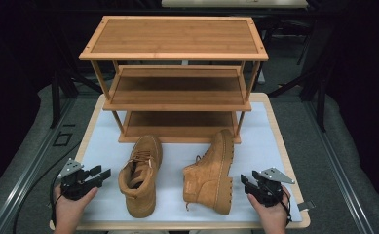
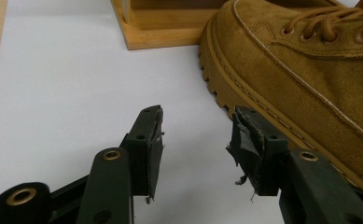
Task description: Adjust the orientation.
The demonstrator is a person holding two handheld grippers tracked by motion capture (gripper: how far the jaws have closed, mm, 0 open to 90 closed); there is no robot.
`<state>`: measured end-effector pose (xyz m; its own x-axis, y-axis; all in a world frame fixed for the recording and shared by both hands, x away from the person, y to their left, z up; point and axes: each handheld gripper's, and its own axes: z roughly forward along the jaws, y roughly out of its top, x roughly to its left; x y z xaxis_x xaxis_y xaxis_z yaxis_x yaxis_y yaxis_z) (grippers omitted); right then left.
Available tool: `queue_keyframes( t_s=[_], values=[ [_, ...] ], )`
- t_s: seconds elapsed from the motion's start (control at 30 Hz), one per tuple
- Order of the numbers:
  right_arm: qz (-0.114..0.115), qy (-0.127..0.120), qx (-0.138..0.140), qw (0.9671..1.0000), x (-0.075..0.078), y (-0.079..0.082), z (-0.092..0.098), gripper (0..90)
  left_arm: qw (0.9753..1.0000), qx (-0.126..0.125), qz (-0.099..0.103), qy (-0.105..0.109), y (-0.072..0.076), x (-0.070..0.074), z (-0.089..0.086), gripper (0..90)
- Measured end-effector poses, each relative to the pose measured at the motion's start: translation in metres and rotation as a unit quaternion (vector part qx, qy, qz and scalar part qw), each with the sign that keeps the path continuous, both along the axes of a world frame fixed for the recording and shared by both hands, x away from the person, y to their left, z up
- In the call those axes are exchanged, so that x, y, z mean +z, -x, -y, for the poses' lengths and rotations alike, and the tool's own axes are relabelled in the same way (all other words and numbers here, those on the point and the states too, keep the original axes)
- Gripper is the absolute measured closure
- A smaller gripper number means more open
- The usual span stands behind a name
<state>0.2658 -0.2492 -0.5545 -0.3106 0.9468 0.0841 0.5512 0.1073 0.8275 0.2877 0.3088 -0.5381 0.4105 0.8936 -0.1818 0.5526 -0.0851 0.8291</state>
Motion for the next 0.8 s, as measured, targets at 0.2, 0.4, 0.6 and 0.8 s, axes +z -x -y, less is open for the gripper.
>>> queue_keyframes(
  t_s=[0.2,0.4,0.6,0.8],
  values=[
    [0.003,-0.012,0.003,0.9999,-0.002,0.002,-0.001,55.3,0.9998,0.0,-0.013,0.012,-0.004,0.0,0.0,55.6],
    [-0.001,0.009,0.015,0.9998,0.001,0.003,-0.005,56.7,1.0,-0.002,-0.007,0.004,-0.005,0.006,0.007,52.8],
    [0.009,-0.001,0.023,0.9997,0.001,0.007,-0.007,57.1,0.9994,-0.033,0.002,-0.005,0.002,0.017,0.017,64.7],
    [0.027,0.001,0.02,0.9994,0.005,0.01,-0.009,59.2,0.9999,-0.012,0.006,0.004,0.009,0.025,0.02,55.6]
  ],
)
